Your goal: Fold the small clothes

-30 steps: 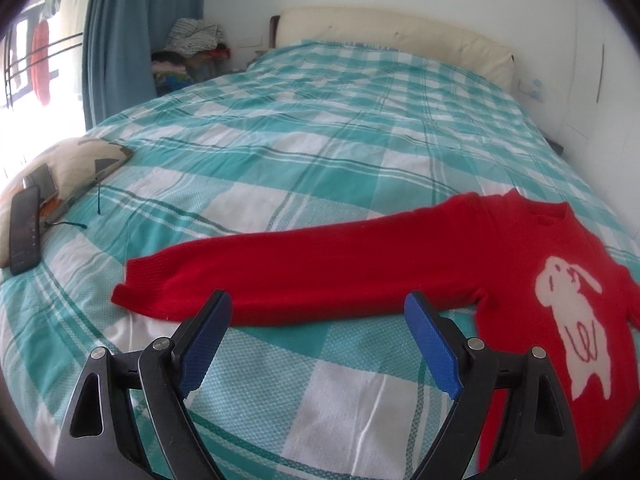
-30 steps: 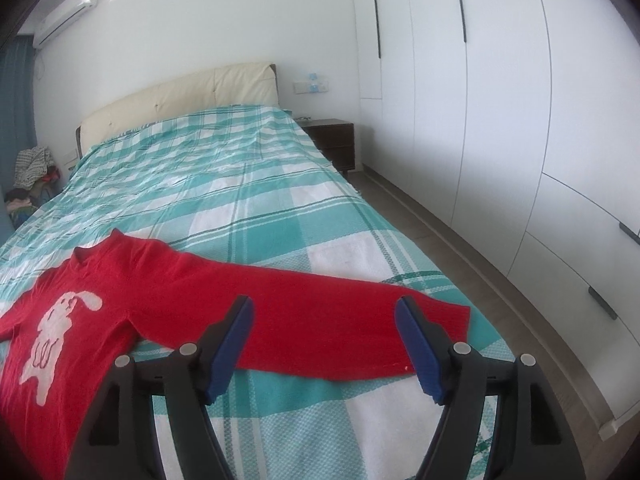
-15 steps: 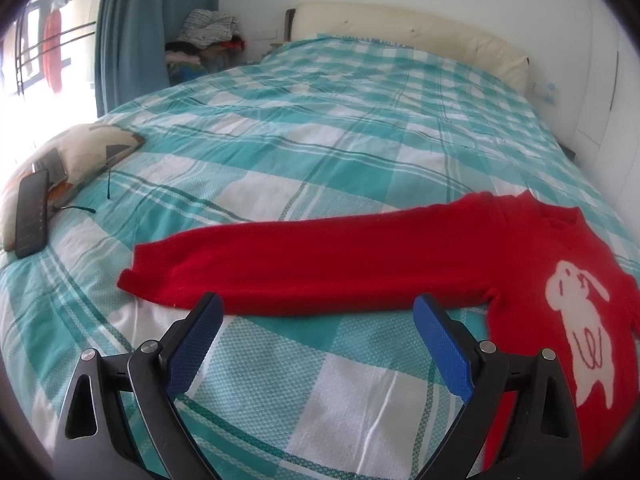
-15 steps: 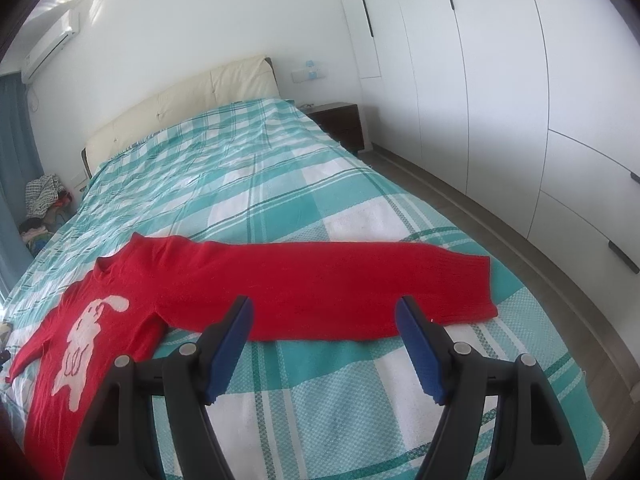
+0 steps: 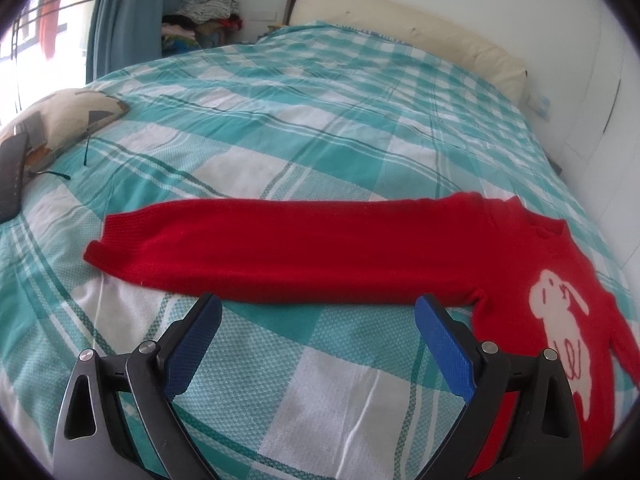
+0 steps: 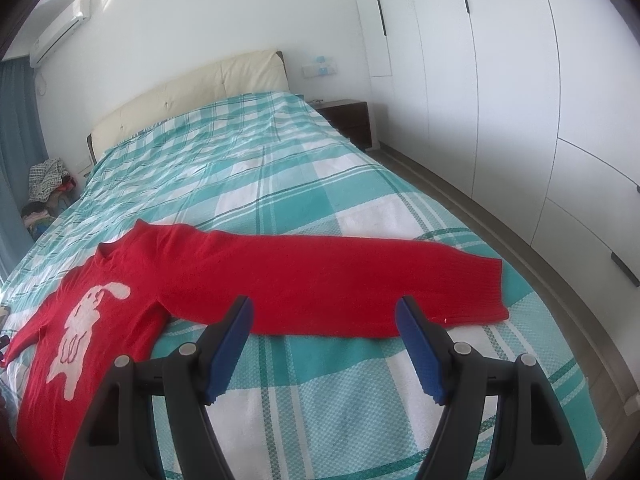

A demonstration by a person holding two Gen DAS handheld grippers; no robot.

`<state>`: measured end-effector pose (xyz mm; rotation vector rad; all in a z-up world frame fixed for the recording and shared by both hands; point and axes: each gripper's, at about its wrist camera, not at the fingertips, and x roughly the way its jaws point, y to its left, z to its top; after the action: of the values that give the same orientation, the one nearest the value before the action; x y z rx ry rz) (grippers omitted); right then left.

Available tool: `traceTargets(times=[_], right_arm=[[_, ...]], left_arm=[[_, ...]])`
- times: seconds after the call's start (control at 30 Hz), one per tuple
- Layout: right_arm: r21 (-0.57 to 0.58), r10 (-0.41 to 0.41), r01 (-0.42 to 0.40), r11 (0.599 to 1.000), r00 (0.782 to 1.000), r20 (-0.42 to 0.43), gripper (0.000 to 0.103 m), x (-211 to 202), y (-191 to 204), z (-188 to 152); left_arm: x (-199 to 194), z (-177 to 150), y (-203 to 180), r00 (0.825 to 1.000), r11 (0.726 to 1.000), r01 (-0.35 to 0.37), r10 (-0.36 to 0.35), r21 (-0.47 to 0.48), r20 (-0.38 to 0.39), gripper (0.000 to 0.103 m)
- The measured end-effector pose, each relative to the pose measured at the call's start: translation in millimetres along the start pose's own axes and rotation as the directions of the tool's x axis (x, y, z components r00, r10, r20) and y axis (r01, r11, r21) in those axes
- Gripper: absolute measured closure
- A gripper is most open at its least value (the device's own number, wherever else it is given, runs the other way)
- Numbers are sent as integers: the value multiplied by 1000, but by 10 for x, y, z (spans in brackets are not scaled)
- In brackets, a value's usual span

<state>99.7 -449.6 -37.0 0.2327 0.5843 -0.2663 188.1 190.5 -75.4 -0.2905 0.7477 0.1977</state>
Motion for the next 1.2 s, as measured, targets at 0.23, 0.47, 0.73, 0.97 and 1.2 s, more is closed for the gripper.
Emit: traceTargets(times=[0.23, 0.47, 0.73, 0.97, 1.2], right_arm=[[-12, 0, 0, 1000, 1000, -7, 30, 17, 26, -12], [-5, 7, -7, 1000, 1000, -4, 30, 15, 20, -15], [-1, 9, -9, 1000, 1000, 5, 30, -13, 16, -13], [0, 6, -6, 1000, 1000, -4, 30, -11, 7, -10], [10, 9, -9, 1000, 1000, -10, 30, 0, -5, -15]], left_arm=[[-8, 12, -17, 1000, 999, -29, 29, 45, -1, 5], [-91, -15, -127, 999, 991, 6, -10, 137, 32, 1], [-239, 16, -106, 994, 992, 8, -21, 127, 108, 1], [-235, 23, -116, 994, 992, -14, 1, 129, 107, 1], [-221, 14, -114, 995, 991, -27, 14, 130, 101, 1]])
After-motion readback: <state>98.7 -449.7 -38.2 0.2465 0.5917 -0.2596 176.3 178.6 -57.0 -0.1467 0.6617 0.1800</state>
